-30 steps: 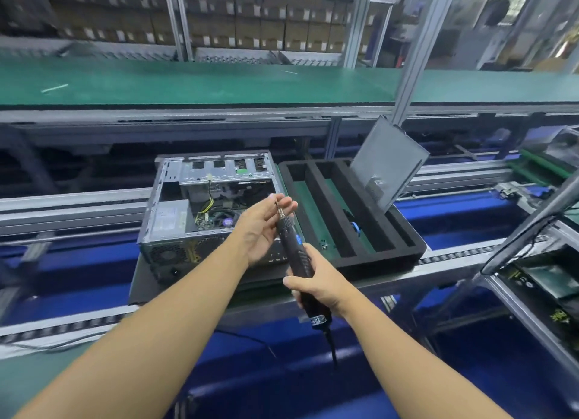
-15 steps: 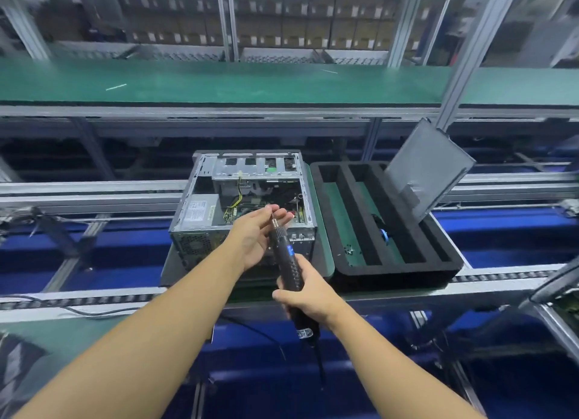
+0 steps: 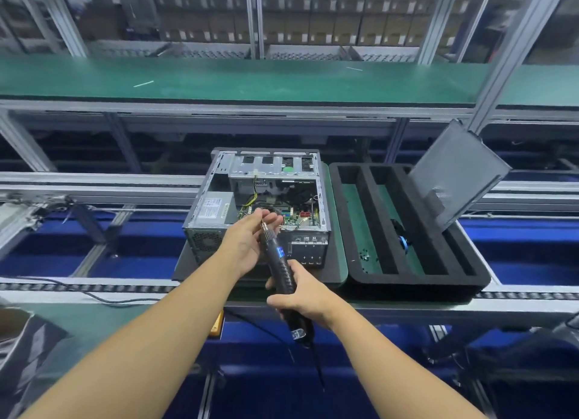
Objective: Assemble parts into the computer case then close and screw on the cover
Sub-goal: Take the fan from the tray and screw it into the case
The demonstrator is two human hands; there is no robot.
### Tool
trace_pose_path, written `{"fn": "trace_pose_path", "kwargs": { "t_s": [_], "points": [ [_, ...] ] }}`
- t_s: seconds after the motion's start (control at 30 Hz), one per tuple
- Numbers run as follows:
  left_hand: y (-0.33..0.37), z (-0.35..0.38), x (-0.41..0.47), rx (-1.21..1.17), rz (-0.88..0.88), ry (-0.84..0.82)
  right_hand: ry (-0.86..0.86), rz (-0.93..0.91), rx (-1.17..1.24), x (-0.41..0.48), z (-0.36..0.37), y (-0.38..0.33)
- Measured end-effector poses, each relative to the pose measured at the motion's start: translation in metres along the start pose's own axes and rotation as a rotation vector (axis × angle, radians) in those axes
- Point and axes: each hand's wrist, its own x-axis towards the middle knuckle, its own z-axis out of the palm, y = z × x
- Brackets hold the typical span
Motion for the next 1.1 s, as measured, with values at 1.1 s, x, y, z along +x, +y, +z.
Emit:
{"fn": "trace_pose_path", "kwargs": {
  "t_s": [1.1],
  "points": [
    [0.068, -0.119, 0.08, 1.913, 0.562, -0.447, 0.221, 0.078, 0.019, 0.043, 0.102, 0.042]
  ]
}}
